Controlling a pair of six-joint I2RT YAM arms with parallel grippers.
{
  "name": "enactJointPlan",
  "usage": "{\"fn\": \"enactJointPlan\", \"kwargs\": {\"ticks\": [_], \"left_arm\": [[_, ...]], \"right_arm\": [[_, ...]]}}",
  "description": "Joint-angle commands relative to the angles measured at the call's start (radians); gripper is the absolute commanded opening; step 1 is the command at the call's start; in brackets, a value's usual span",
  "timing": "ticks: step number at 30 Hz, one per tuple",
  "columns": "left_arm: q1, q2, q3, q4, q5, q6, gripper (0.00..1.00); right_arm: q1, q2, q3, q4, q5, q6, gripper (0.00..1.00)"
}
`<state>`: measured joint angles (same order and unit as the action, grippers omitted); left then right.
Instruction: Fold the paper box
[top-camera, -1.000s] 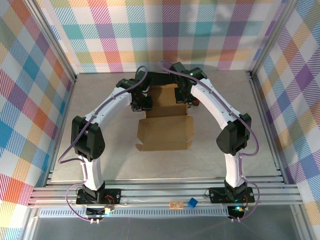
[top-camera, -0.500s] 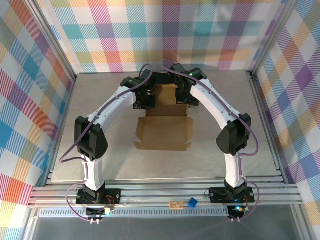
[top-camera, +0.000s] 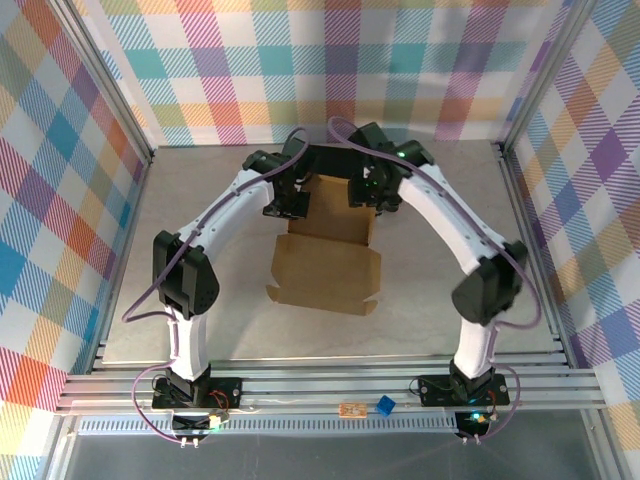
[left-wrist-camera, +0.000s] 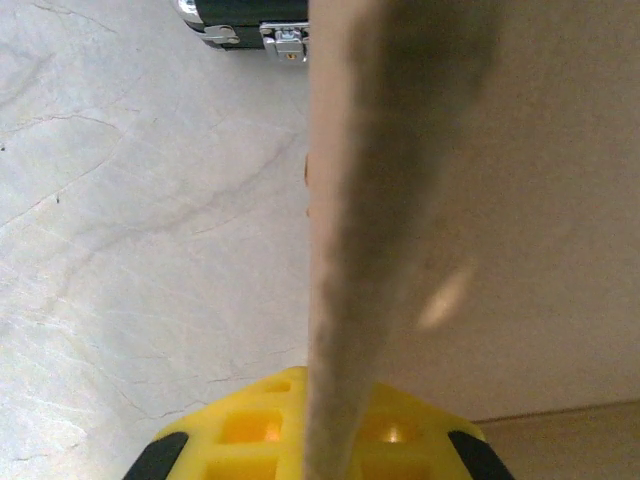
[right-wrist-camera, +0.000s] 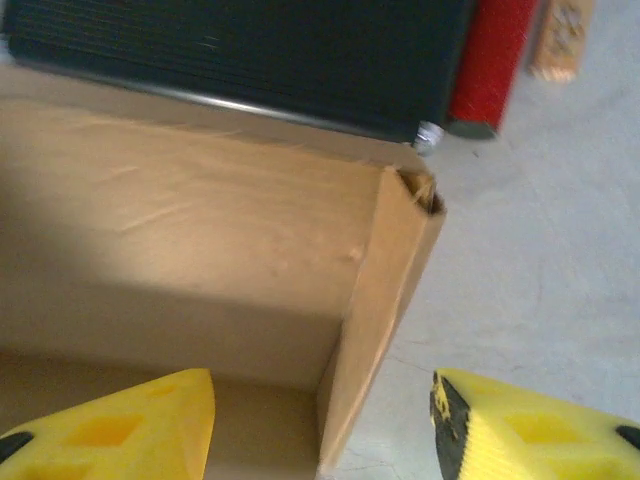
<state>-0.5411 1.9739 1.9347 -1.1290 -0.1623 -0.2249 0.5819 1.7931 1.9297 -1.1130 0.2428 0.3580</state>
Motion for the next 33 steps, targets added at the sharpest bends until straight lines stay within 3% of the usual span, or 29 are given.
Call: {"fn": "enactJointPlan", "kwargs": {"ticks": [1,4,8,12,17,20,24,28,33], "left_arm": [[0.006,0.013,0.033,-0.062,0.006,0.075,0.00],[0.006,0.033,0.051,-0.089,0.012,0.112,0.00],[0.006,0.058,0.074,-0.126,-0.006,0.151,0.00],[0.005,0.066,0.079,-0.138,-0.006,0.181,0.00],[-0.002,0.072,0.092,-0.144,0.002,0.247,0.00],[-0.003,0.076,0.096,-0.147,0.000,0.261,0.00],[-0.003,0.081,0.098,-0.151,-0.010,0.252,0.00],[-0.003,0.089,0.106,-0.150,-0.015,0.233,0.00],[-0.005,0.094,0.113,-0.153,-0.012,0.239,0.00]], "right_arm": [[-0.006,-0.167,-0.105,0.202,-0.127,-0.245,0.60],[-0.013,-0.199,-0.179,0.239,-0.139,-0.356,0.54],[-0.019,-0.205,-0.246,0.262,-0.113,-0.362,0.47],[-0.023,-0.223,-0.318,0.304,-0.125,-0.344,0.47],[-0.025,-0.263,-0.441,0.436,-0.189,-0.438,0.48],[-0.035,-0.233,-0.435,0.409,-0.172,-0.446,0.48],[-0.040,-0.227,-0.421,0.350,-0.155,-0.317,0.48],[-0.039,-0.265,-0.460,0.254,-0.134,0.024,0.52],[-0.036,-0.344,-0.614,0.336,-0.209,0.260,0.56]]}}
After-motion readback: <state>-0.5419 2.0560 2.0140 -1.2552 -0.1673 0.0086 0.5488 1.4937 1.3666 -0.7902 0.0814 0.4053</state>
